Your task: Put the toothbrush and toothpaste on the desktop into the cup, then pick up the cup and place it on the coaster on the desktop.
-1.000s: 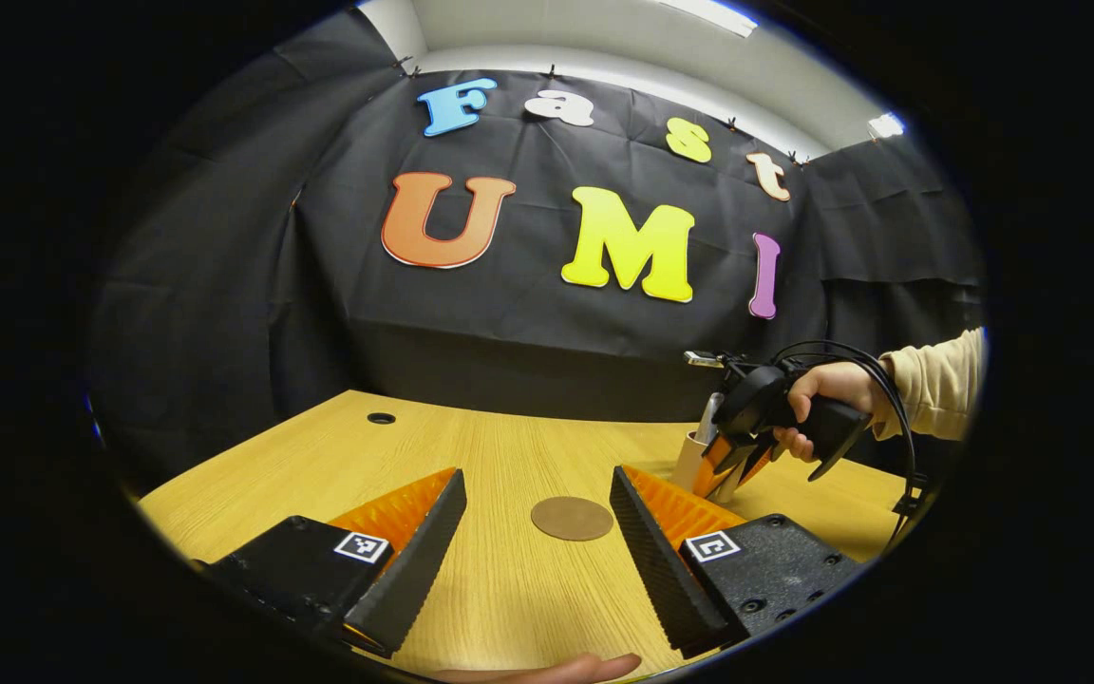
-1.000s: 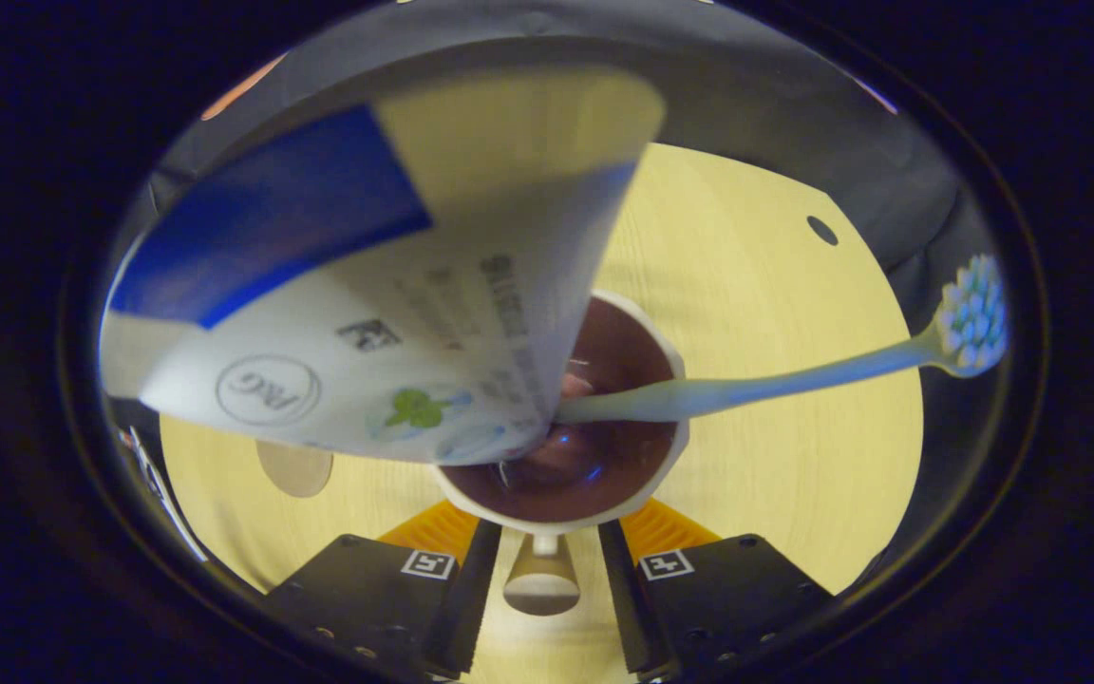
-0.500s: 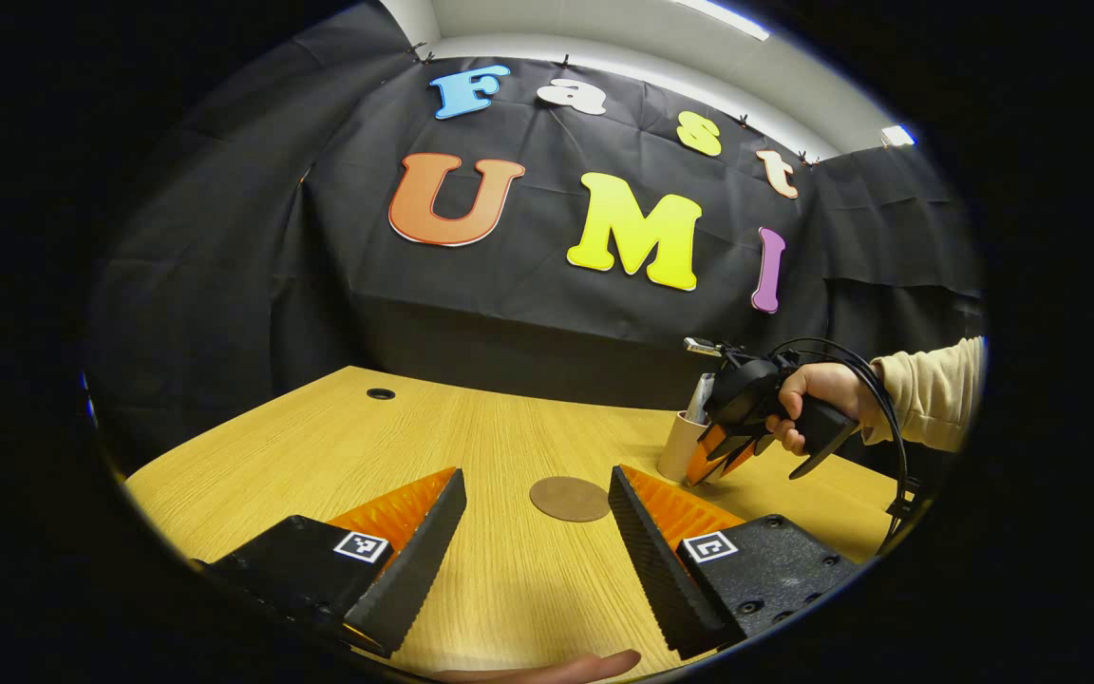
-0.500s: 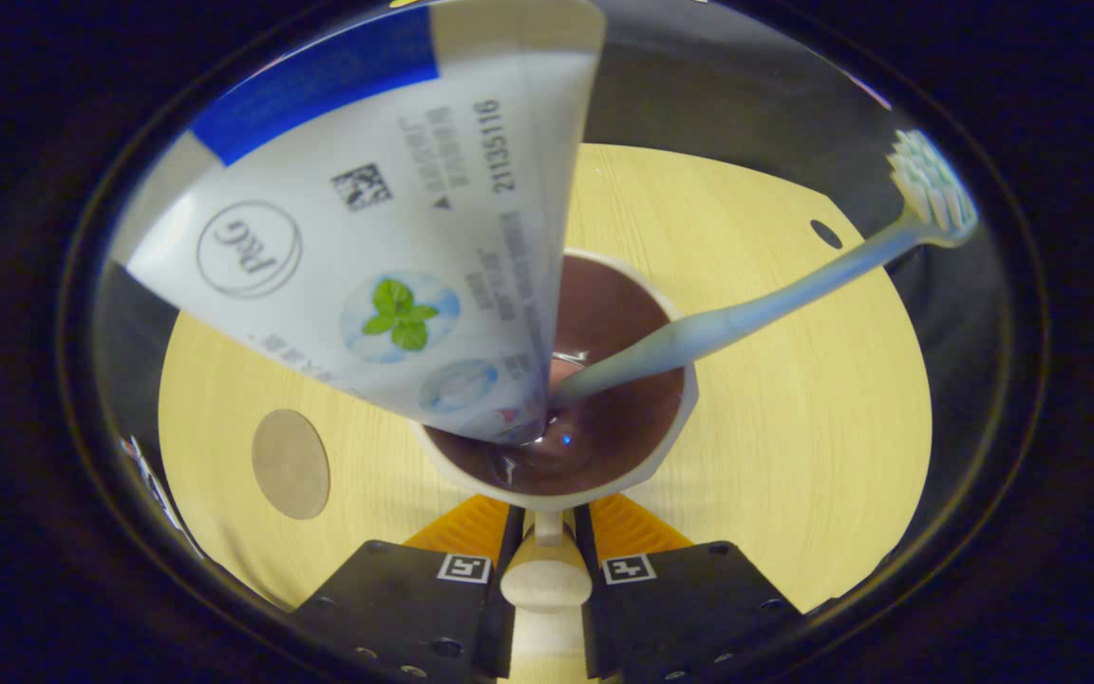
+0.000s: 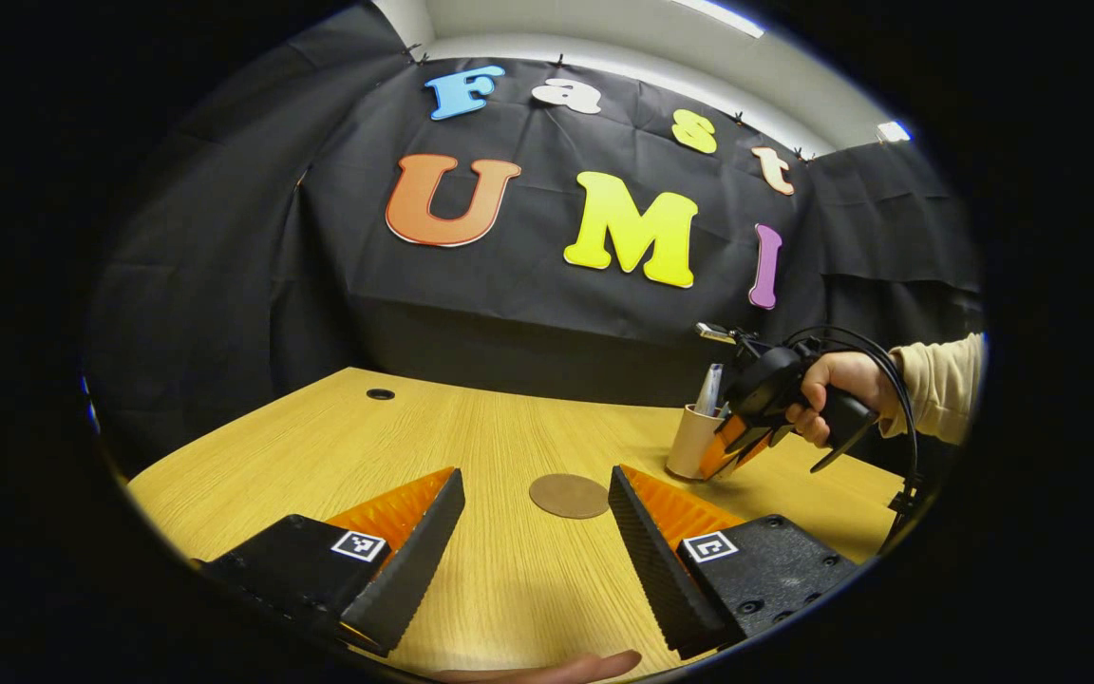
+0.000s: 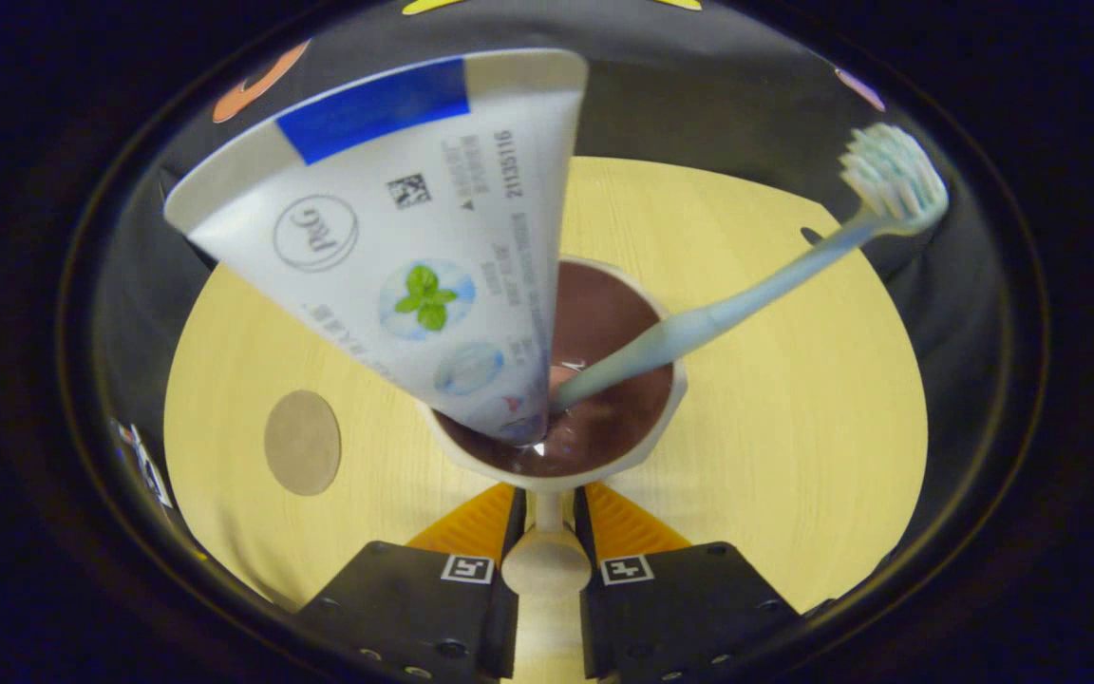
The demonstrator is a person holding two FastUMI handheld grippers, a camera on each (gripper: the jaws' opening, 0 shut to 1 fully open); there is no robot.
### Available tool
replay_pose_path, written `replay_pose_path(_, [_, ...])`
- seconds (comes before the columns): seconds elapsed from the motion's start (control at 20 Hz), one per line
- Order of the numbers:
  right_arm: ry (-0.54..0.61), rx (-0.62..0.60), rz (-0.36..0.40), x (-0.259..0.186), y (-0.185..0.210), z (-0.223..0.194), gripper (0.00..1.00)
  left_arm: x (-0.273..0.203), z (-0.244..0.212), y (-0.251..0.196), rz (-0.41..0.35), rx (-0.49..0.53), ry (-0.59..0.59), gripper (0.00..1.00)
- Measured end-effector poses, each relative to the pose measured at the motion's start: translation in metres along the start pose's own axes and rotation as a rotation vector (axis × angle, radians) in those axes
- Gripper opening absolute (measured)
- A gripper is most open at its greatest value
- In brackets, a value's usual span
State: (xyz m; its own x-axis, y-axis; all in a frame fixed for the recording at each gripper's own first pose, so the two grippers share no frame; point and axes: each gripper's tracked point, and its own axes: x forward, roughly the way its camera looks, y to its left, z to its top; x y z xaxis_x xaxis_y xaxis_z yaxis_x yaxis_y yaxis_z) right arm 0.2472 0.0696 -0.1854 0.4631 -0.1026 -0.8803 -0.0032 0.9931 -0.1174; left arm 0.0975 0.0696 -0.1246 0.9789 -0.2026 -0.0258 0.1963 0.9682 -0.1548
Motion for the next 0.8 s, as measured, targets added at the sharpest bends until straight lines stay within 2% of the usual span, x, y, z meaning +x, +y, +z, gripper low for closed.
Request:
replay_pose_path(0.15, [-0.015, -0.05, 0.021, -0.006, 0.019, 0.004, 0.23, -0.007, 0.001, -0.002, -0.002, 0.006, -0.003, 0.98])
replay_pose_path(0.25, [-0.008, -0.091, 0.006, -0.004, 0.024, 0.001, 0.21, -0.01, 0.004, -0.001, 0.003, 0.015, -0.013, 0.98])
replay_pose_path(0.8, [0.054, -0.07, 0.032, 0.011, 0.022, -0.006, 0.21, -0.014, 0.003, -0.007, -0.012, 0.035, -0.02, 0.97])
